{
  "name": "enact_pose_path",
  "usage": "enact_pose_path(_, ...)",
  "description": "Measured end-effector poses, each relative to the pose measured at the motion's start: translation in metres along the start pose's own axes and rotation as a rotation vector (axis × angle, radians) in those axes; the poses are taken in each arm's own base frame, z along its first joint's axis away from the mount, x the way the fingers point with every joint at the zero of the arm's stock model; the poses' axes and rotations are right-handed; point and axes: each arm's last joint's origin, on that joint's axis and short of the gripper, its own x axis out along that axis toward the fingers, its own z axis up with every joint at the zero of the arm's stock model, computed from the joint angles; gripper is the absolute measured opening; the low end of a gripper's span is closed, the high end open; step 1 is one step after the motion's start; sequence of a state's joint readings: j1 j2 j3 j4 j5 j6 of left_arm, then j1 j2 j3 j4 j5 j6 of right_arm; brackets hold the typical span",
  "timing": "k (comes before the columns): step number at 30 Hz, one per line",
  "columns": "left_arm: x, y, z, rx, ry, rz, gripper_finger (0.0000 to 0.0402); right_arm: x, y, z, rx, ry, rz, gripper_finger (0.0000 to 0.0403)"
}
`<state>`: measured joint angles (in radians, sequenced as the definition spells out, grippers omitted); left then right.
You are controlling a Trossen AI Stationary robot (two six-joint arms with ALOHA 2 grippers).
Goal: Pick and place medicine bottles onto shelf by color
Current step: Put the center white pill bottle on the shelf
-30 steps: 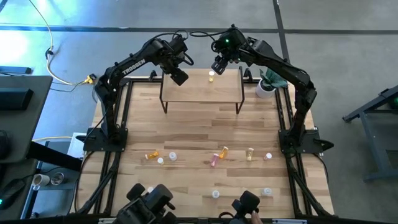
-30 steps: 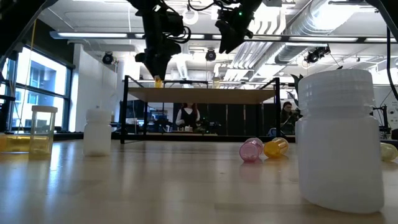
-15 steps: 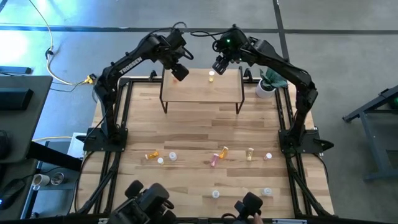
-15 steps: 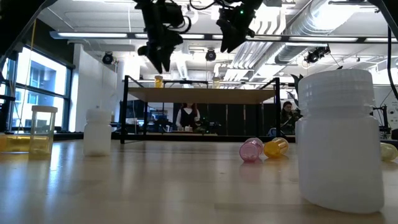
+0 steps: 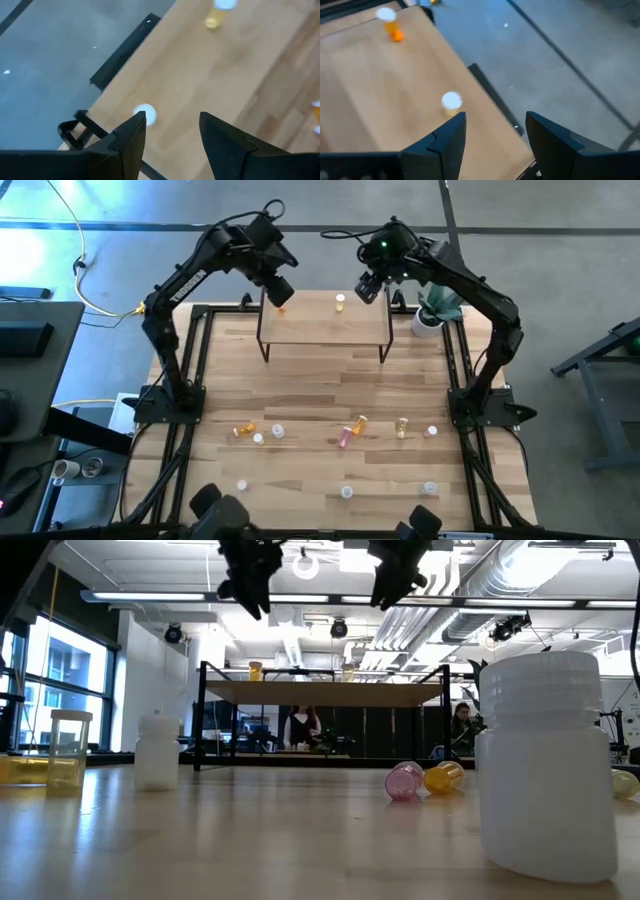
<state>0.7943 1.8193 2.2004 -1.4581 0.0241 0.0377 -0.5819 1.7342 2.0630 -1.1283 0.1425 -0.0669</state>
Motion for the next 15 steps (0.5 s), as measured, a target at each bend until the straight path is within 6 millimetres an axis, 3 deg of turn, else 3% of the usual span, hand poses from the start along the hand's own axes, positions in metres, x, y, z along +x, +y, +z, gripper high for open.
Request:
enact_pose_path(7, -0.005, -0.020, -0.031, 0.010, 0.001, -0.027, 0.0163, 0.007, 0.010, -0.031, 0.066, 0.112, 0.105, 0.0197)
enact_pose_path(15, 0.006, -0.054, -0.083, 0.008, -0.083, -0.175, 0.0162, -0.008, 0.035, -0.064, 0.156, 0.074, 0.145, 0.0197)
